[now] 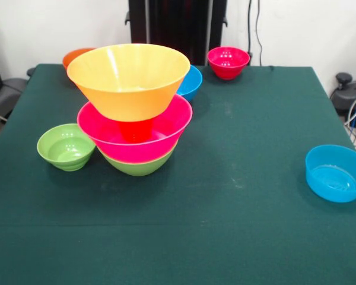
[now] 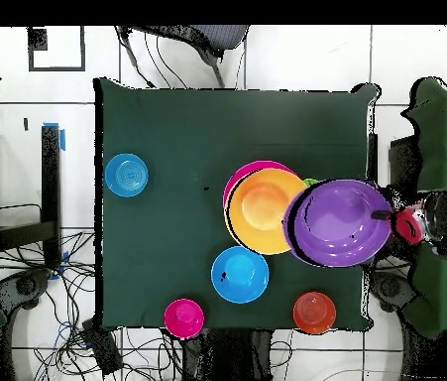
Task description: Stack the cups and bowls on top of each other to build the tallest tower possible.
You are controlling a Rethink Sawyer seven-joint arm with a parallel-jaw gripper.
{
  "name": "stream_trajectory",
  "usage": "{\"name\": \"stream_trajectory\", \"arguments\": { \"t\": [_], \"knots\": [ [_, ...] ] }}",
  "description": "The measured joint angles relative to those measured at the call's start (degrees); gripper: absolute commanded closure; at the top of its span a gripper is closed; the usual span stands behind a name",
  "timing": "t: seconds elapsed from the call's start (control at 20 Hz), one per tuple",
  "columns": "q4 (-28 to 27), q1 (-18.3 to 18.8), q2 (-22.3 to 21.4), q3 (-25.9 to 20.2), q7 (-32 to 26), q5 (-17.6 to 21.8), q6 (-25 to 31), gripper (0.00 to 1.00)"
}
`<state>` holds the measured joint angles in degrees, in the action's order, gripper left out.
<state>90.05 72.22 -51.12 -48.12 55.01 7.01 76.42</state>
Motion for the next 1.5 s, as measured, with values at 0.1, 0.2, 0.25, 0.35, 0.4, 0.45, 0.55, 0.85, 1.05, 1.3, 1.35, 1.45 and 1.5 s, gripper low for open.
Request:
{"name": "stream_trajectory", "arguments": {
  "t": [0.1,0.2,0.25,0.35,0.4,0.45,0.55,0.85,1.05,1.3,1.35,1.45,1.5],
  "knots": [
    [0.15,-0.44,0.01,0.12,0.0,-0.27,-0.01,1.0],
    [0.49,-0.94,-0.01,0.38,0.0,-0.62,-0.22,1.0],
    [0.77,-1.19,-0.01,0.55,0.02,-0.82,-0.53,1.0],
    [1.44,-1.59,-0.02,0.78,0.05,-1.2,-1.31,1.0],
    [1.68,-1.71,-0.02,0.84,0.05,-1.33,-1.59,1.0],
    [2.19,-1.94,-0.02,0.94,0.05,-1.61,-2.18,1.0],
    [3.1,-2.28,-0.02,1.07,0.09,-2.21,-3.15,1.0],
    [5.02,-3.46,-0.01,1.33,0.24,-3.55,-5.57,1.0],
    [5.53,-4.38,-0.01,1.47,0.24,-4.05,-6.01,1.0],
    [5.54,-5.17,-0.01,1.69,0.24,-4.74,-6.01,1.0],
    [5.54,-5.24,-0.01,1.73,0.24,-4.84,-6.01,1.0],
    [5.54,-5.35,-0.01,1.83,0.24,-5.01,-6.01,1.0],
    [5.54,-5.35,-0.01,1.84,0.24,-5.01,-6.01,1.0]
  ]
}}
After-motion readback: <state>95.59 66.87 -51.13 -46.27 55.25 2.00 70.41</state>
